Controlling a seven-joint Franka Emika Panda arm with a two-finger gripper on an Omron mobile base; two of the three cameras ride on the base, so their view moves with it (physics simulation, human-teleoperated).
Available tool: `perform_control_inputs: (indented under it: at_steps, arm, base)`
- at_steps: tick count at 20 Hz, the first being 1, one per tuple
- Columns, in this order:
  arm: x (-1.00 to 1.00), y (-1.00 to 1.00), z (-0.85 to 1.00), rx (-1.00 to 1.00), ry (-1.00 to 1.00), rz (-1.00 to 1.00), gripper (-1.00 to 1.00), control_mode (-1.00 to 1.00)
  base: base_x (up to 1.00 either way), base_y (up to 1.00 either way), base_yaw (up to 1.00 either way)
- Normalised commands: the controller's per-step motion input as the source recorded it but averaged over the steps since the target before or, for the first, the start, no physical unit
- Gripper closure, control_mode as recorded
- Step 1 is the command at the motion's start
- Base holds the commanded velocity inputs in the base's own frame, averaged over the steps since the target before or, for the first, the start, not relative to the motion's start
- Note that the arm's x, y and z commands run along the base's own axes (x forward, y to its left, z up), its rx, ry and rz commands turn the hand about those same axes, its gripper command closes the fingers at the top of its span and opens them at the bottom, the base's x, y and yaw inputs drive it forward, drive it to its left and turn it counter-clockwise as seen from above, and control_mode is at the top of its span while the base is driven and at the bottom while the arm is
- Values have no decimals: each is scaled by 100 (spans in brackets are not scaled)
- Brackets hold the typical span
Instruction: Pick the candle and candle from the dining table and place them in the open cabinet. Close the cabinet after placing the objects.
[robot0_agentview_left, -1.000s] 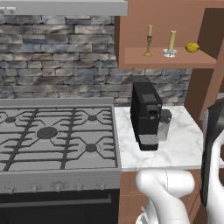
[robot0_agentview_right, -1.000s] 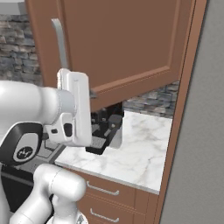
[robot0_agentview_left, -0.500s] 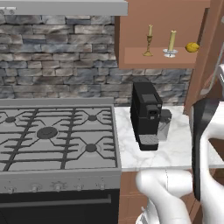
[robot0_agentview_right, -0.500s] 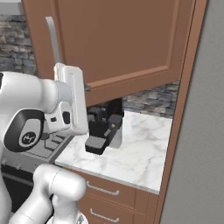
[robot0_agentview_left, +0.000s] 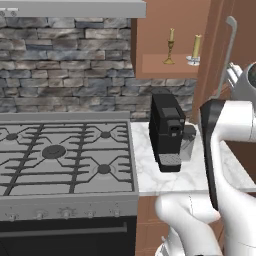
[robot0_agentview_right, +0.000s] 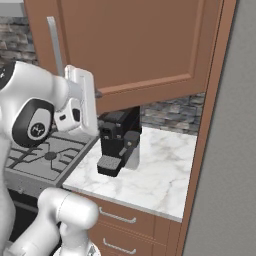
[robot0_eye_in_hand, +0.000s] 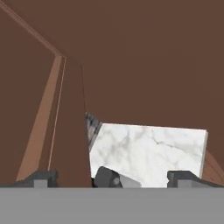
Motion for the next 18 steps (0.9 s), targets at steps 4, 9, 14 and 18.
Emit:
perform_control_inputs:
  at_steps: [4,9,14,18]
  arm:
    - [48,27,0,-3,19,0,-100,-100]
    - [45,29,0,-5,13,0,-100,-100]
    - [43,22,0,-9,7,1,-100,-100]
    - [49,21,-2,-10,1,0,-100,-100]
  base:
    - [0,0,0]
    - [0,0,0]
    - [0,0,0]
    - [0,0,0]
